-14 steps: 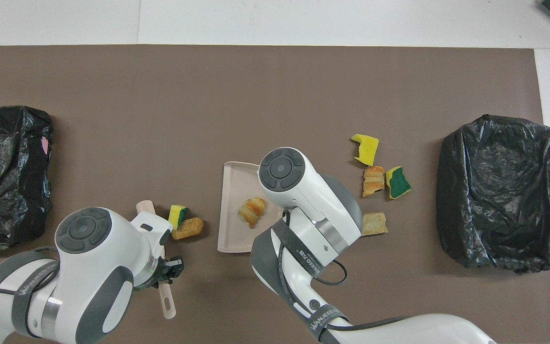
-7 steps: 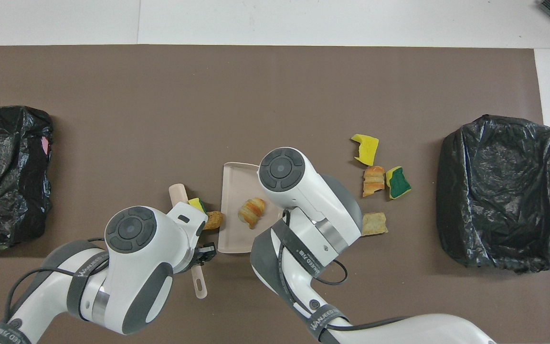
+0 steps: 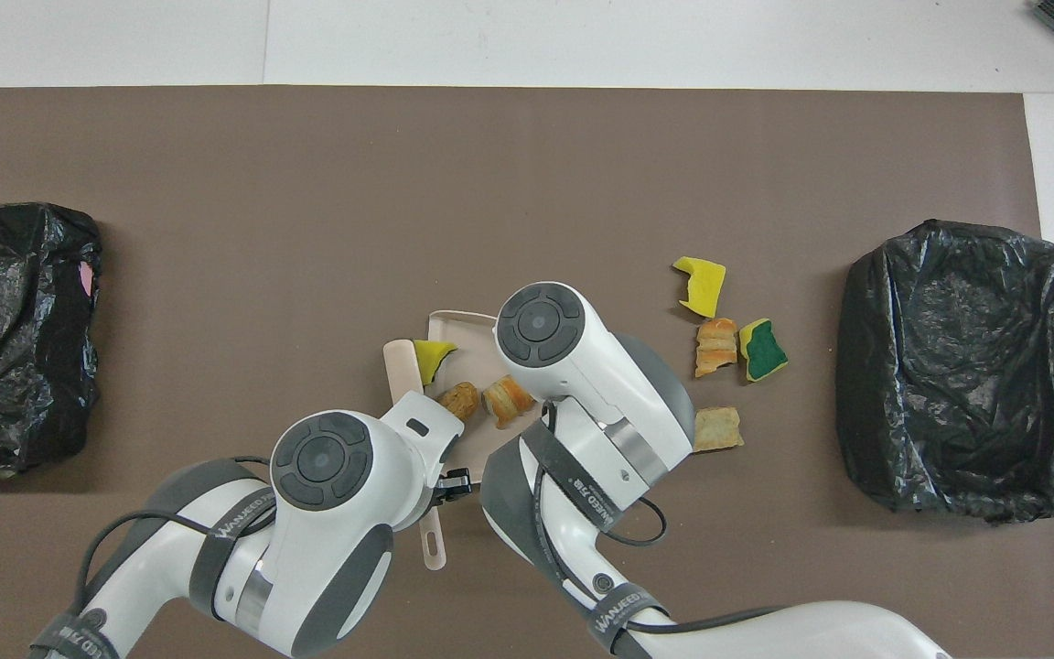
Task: Sweep and dump trash in bin
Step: 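Sweep the remaining sponge and bread pieces into the dustpan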
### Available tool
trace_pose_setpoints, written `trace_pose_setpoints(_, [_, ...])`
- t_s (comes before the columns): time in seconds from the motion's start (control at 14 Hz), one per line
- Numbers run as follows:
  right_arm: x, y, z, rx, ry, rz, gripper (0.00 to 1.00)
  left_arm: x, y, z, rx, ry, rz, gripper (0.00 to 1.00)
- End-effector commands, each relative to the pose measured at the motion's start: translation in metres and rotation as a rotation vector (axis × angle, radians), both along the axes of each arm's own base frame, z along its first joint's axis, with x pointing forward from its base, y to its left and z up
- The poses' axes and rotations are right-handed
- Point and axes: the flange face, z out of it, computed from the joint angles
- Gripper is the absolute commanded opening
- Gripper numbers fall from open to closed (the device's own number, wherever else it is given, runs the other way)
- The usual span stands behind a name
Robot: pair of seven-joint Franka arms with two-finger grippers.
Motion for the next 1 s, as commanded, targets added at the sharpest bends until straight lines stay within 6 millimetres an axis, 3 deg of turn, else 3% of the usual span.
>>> trace_pose_setpoints(0.0, [-0.003,-0.001,-0.001,0.009,0.003,0.026,0.0,0.014,-0.021,0.008,-0.08,0.0,-0.079,0.0])
trace_pose_setpoints(0.29, [-0.004,-0.002,0.0,0.007,0.005,0.026,0.0,0.038,-0.041,0.025,-0.117,0.037,-0.114,0.0])
trace_pose_setpoints(0.5, [-0.004,-0.002,0.0,0.008,0.006,0.025,0.0,0.035,-0.032,0.034,-0.097,0.107,-0.204,0.0])
trace_pose_setpoints(0.93, [-0.004,-0.002,-0.001,0.006,0.006,0.026,0.0,0.032,-0.027,0.062,-0.12,0.176,-0.19,0.0])
